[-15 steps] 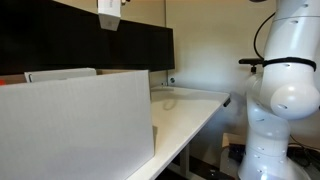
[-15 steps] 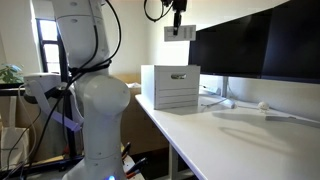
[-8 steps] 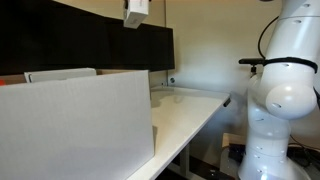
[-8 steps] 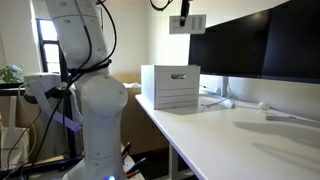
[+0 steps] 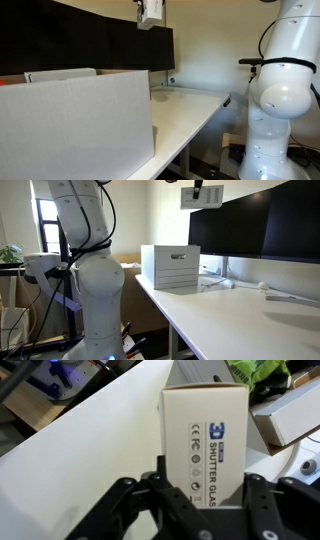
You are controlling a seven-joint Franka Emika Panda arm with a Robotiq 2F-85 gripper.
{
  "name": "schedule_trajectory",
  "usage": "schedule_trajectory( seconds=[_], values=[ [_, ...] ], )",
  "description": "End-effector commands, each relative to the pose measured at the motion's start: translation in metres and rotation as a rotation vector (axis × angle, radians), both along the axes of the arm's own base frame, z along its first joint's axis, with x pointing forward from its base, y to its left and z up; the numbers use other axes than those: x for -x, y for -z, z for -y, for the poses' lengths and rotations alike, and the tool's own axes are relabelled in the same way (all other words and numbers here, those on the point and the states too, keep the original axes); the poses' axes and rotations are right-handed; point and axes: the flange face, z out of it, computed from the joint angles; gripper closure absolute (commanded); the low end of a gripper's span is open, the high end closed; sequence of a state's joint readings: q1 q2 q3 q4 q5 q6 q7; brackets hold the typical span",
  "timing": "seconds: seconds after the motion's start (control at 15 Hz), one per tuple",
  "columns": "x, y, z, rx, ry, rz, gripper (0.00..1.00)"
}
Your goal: Remove the small box from the big box
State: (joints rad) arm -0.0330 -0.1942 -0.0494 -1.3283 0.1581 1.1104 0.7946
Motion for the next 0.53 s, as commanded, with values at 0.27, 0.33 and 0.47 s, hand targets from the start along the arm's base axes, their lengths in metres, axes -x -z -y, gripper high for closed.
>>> schedule_trajectory(
  seconds=[0.27,0.33,0.47],
  values=[
    [-0.019,-0.008,0.086,0.028,0.058,0.052,0.69],
    [-0.019,-0.008,0.103,0.034,0.067,0.058,0.69],
    [-0.016,-0.009,0.135,0.053,0.098,0.058,0.69]
  ],
)
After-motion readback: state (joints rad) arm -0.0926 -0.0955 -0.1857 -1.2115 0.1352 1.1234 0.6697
